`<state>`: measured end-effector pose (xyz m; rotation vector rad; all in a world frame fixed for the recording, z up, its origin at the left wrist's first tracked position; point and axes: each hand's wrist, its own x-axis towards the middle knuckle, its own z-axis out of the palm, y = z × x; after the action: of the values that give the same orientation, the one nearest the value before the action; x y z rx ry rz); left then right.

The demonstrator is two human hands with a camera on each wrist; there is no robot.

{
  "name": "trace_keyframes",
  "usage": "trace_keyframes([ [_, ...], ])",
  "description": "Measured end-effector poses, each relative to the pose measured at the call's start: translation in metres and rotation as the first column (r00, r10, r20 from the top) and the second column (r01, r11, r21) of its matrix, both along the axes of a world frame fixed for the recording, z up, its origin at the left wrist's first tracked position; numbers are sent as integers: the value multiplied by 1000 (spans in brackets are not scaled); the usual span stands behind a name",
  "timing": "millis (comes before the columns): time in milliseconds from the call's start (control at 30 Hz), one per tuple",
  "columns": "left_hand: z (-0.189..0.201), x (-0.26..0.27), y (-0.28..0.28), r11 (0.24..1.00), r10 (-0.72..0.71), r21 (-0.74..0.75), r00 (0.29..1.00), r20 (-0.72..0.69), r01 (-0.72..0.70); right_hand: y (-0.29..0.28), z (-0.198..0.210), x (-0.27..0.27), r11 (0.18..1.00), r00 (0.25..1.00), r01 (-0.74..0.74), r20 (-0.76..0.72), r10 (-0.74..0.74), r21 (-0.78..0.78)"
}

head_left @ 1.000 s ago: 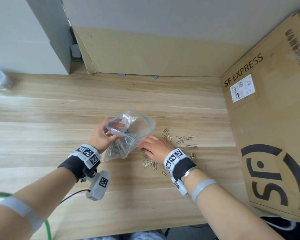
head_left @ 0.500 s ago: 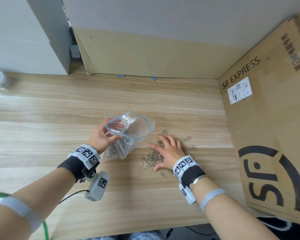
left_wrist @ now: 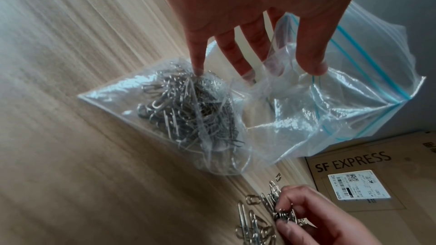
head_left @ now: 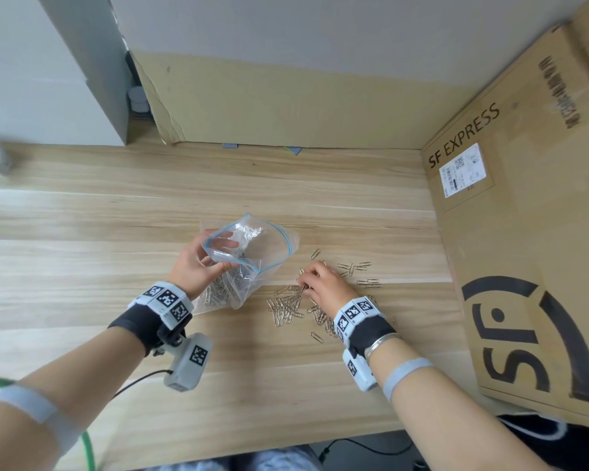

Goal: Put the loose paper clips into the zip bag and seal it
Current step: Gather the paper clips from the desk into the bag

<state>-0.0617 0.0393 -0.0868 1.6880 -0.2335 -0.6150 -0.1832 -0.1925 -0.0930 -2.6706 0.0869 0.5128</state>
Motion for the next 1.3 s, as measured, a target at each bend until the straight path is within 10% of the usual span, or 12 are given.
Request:
trace_keyframes([
  [467, 6, -3, -3, 1000, -8, -29, 1000, 12, 9, -14, 34, 14, 963, 969, 218, 86, -233, 157],
  [733, 2, -2, -5, 999, -39, 33, 999, 24, 38, 5, 101, 55, 956, 925, 37, 352, -142, 289],
  [1067, 7, -1, -5, 997, -71, 29, 997, 23, 70, 47, 96, 93, 965, 982, -190, 24, 189, 178],
  [1300, 7, 0, -3, 997, -68, 31, 998, 19, 67, 0, 102, 75, 933, 957, 210, 133, -258, 293],
])
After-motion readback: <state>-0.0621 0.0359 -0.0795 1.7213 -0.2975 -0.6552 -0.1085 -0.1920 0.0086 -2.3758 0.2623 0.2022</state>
